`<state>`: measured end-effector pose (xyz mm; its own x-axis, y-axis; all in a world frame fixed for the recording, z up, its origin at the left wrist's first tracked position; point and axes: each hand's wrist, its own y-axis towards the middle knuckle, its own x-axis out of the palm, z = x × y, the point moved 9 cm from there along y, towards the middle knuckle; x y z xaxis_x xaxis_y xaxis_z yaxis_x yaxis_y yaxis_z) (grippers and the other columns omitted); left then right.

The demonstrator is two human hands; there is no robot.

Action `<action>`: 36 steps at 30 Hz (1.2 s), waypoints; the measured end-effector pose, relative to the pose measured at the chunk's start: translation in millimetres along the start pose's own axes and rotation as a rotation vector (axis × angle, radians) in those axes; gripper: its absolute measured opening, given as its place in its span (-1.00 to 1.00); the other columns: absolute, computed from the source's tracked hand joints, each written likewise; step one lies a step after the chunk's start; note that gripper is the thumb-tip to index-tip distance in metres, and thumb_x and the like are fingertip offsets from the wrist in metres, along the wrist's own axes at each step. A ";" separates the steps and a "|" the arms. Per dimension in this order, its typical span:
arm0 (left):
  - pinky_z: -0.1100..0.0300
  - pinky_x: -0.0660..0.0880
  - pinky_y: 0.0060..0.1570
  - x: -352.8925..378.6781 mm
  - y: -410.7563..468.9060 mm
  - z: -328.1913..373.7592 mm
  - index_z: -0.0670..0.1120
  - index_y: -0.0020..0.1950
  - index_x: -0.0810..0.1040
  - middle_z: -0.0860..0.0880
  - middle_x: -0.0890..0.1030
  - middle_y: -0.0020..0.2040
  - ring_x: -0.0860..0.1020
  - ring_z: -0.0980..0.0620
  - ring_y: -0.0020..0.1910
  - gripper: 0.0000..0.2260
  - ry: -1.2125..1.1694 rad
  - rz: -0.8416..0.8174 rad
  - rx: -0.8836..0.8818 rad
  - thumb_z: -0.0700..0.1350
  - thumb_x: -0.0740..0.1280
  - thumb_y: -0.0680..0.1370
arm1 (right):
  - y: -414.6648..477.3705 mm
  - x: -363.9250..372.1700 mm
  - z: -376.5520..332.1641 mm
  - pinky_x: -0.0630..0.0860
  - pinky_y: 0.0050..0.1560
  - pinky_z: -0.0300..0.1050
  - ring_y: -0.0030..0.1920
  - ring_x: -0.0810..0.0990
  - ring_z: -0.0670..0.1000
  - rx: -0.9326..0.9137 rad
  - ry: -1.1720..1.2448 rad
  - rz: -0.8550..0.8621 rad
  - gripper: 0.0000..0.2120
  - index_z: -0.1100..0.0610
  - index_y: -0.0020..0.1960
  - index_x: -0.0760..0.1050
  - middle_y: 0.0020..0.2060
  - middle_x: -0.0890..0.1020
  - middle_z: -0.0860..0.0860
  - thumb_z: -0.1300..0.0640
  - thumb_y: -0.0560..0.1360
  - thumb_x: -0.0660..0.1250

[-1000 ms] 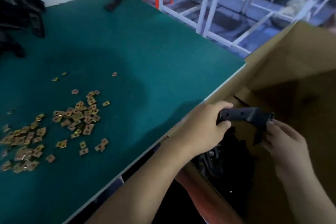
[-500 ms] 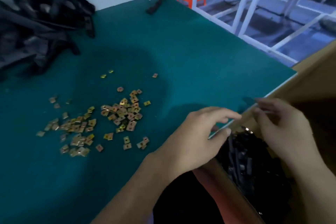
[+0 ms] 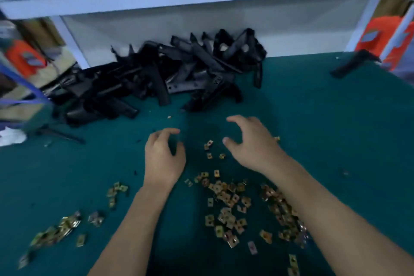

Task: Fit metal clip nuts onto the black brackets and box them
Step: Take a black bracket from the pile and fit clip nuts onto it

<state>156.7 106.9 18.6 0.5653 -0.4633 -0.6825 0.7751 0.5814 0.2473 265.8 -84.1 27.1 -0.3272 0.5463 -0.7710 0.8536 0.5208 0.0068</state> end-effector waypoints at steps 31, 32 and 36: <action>-0.28 -0.20 0.52 66.2 223.3 -46.2 0.29 0.51 0.35 0.04 -0.17 0.66 0.20 -0.18 0.55 -0.44 0.167 -0.069 -0.174 0.41 0.18 0.53 | 253.7 30.1 10.1 0.17 0.41 0.27 0.46 0.34 0.12 0.136 -0.057 0.117 -0.30 -0.35 0.44 0.27 0.57 0.13 -0.08 -0.50 0.34 0.23; -0.26 -0.20 0.53 66.6 217.1 -42.7 0.25 0.49 0.38 0.04 -0.18 0.66 0.27 -0.13 0.53 -0.47 0.162 -0.088 -0.149 0.38 0.18 0.55 | 247.3 31.3 8.8 0.18 0.41 0.25 0.44 0.36 0.10 0.123 -0.044 0.109 -0.31 -0.35 0.43 0.27 0.55 0.15 -0.08 -0.48 0.33 0.23; -0.18 -0.11 0.58 63.6 190.5 -28.7 0.08 0.44 0.48 -0.08 0.03 0.66 0.12 -0.06 0.60 -0.58 0.051 -0.104 -0.052 0.19 0.24 0.63 | 219.6 31.9 6.6 0.23 0.37 0.14 0.40 0.39 0.04 0.097 0.029 0.089 -0.31 -0.38 0.41 0.29 0.51 0.21 -0.12 -0.45 0.29 0.23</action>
<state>332.3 207.4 2.5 0.4662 -0.4888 -0.7373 0.8124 0.5664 0.1382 445.5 43.3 -0.3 -0.2584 0.6070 -0.7515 0.9147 0.4040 0.0118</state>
